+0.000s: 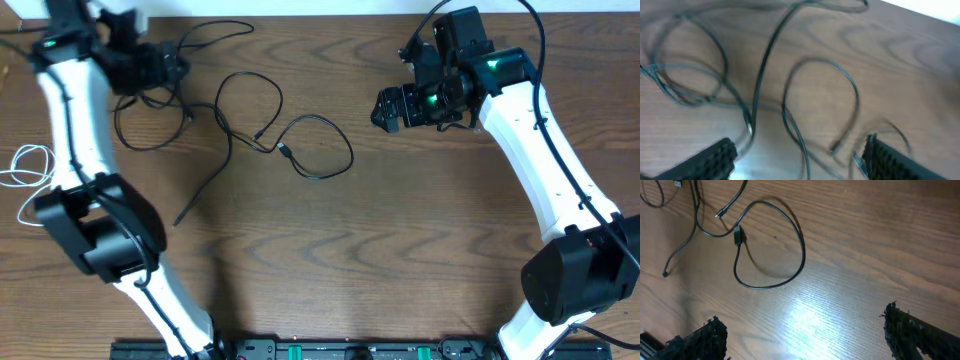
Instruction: Untangle cables
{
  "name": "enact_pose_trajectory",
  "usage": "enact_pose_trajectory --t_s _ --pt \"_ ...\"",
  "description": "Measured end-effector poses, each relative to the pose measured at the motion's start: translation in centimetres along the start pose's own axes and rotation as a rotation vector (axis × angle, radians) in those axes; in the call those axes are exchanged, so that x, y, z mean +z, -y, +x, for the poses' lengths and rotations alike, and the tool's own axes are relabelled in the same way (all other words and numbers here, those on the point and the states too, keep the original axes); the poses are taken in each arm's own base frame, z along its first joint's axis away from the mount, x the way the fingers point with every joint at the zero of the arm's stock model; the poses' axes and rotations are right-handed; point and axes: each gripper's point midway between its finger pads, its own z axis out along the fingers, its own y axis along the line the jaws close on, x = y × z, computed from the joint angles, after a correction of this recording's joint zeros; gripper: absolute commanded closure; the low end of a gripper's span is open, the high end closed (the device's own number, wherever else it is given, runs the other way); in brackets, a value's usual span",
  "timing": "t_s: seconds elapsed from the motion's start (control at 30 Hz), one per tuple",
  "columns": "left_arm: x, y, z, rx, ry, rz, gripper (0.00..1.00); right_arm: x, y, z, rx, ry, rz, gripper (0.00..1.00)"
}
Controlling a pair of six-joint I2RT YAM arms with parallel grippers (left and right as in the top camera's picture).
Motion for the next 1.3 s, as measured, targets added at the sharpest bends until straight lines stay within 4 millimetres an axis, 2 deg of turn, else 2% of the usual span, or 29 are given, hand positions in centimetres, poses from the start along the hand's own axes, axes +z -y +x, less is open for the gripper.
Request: enact_pose_trajectory --t_s 0.1,0.23,0.33,0.5,0.53,0.57,0.67,0.7,0.8,0.9,1.07,1.17,1.3 --pt "1.8 0.4 -0.8 0.003 0.018 -0.118 0.46 0.0 0.0 0.0 0.000 -0.001 0.000 0.02" --pt "4.2 -0.8 -1.2 -0.037 0.037 -0.267 0.64 0.0 0.0 0.0 0.001 -0.001 0.000 0.02" --pt "5.6 -2.5 -1.1 -0.066 0.040 -0.327 0.72 0.0 0.0 0.0 0.001 -0.001 0.000 0.03" --pt "7.8 -4.7 0.2 -0.102 0.000 -0.382 0.75 0.0 0.0 0.0 0.001 -0.001 0.000 0.03" --pt "8.2 -5.0 0.5 -0.107 -0.009 -0.386 0.81 0.0 0.0 0.0 0.000 -0.001 0.000 0.03" --pt "9.5 -5.6 1.4 -0.112 -0.039 -0.393 0.81 0.0 0.0 0.0 0.001 -0.001 0.000 0.03" --pt "10.9 -6.3 2.2 -0.118 -0.061 -0.404 0.81 0.0 0.0 0.1 0.001 -0.004 0.000 0.03" --pt "11.5 -6.6 2.5 -0.120 -0.070 -0.407 0.85 0.0 0.0 0.2 0.002 -0.006 0.001 0.03" --pt "12.7 -7.3 3.5 -0.124 -0.096 -0.420 0.87 0.0 0.0 0.2 0.003 -0.008 0.001 0.03" --pt "13.3 -8.2 4.2 -0.124 -0.115 -0.455 0.92 0.0 0.0 0.2 0.003 -0.008 0.001 0.03" --pt "13.6 -10.1 5.2 -0.123 -0.137 -0.548 0.92 0.0 0.0 0.2 0.003 -0.009 0.001 0.03" --pt "13.2 -11.0 5.2 -0.125 -0.135 -0.585 0.92 0.0 0.0 0.2 0.003 -0.009 0.001 0.03" --pt "12.0 -13.4 5.2 -0.146 -0.128 -0.658 0.92 0.0 0.0 0.2 0.004 -0.009 0.001 0.03"
